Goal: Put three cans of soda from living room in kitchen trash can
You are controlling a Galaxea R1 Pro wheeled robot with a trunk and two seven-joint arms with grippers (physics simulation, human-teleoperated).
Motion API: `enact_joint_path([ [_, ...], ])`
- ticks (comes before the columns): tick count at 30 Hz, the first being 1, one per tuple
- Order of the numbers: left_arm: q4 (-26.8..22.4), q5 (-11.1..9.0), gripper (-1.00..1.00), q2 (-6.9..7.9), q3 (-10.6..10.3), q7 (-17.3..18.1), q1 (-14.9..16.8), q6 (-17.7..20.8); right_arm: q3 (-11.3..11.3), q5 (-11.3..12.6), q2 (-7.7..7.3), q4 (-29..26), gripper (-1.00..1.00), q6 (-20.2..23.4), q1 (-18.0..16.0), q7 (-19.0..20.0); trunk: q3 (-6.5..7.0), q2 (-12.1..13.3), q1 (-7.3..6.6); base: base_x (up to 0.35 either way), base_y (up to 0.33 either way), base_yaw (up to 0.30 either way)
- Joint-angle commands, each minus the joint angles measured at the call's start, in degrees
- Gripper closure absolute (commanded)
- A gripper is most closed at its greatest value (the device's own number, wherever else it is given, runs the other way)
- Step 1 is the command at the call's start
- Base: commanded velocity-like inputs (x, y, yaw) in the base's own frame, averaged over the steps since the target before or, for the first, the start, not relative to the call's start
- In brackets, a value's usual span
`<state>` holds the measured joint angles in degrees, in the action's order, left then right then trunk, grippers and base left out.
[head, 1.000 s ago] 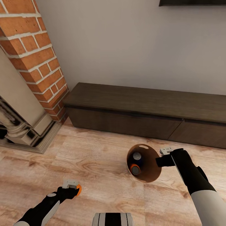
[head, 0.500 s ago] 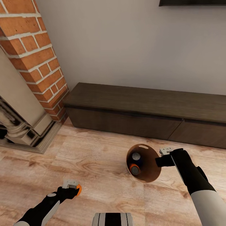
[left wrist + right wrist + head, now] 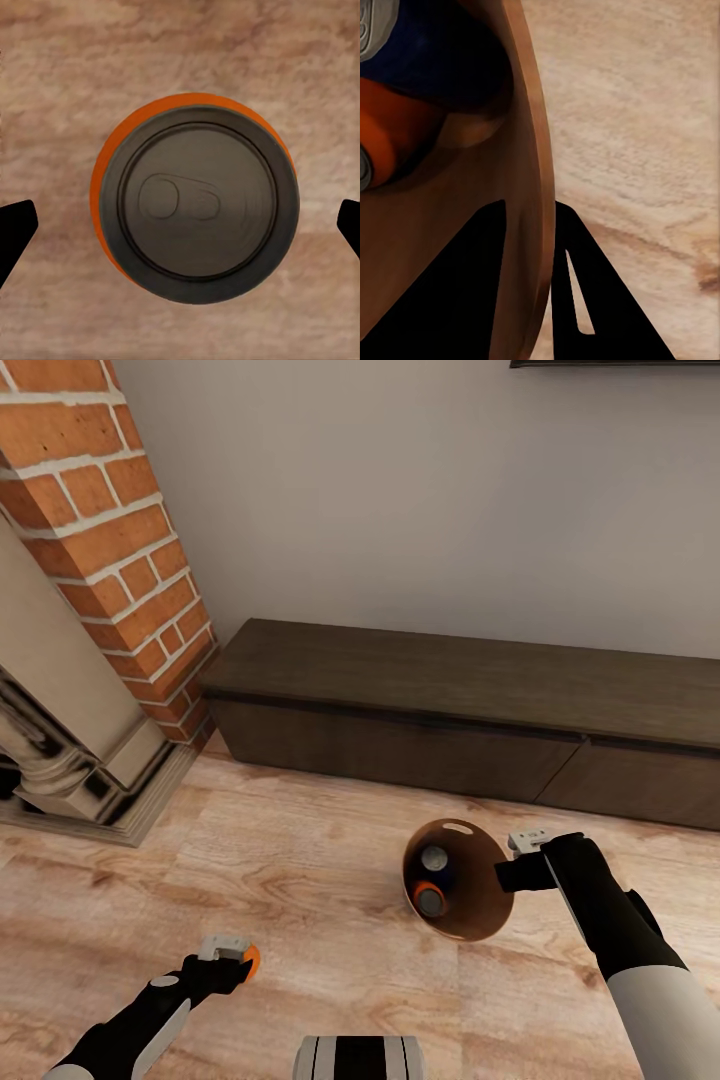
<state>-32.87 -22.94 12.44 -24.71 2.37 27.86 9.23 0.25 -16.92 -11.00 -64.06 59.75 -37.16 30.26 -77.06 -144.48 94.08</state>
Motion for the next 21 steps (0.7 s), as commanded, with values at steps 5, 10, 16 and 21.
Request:
enact_joint_path([
  [5, 0.1, 0.0, -1.0, -0.01, 0.1, 0.0, 0.0, 0.3, 0.0, 1.2, 0.01, 0.0, 1.0, 0.2, 0.0, 0.2, 0.0, 0.0, -0.01, 0.018, 0.0, 0.0],
  [10, 0.0, -0.1, -1.0, 0.02, 0.0, 0.0, 0.0, 0.1, 0.0, 1.2, 0.01, 0.0, 1.0, 0.2, 0.0, 0.2, 0.0, 0.0, -0.01, 0.171, 0.0, 0.0],
  [16, 0.0, 0.0, -1.0, 0.01, 0.0, -0.1, 0.0, 0.0, 0.0, 1.2, 0.01, 0.0, 1.0, 0.2, 0.0, 0.2, 0.0, 0.0, -0.01, 0.033, 0.0, 0.0],
  [21, 0.0, 0.0, -1.0, -0.02, 0.0, -0.1, 0.0, -0.1, 0.0, 1.2, 0.01, 0.0, 1.0, 0.2, 0.0, 0.2, 0.0, 0.0, -0.01, 0.005, 0.0, 0.0],
])
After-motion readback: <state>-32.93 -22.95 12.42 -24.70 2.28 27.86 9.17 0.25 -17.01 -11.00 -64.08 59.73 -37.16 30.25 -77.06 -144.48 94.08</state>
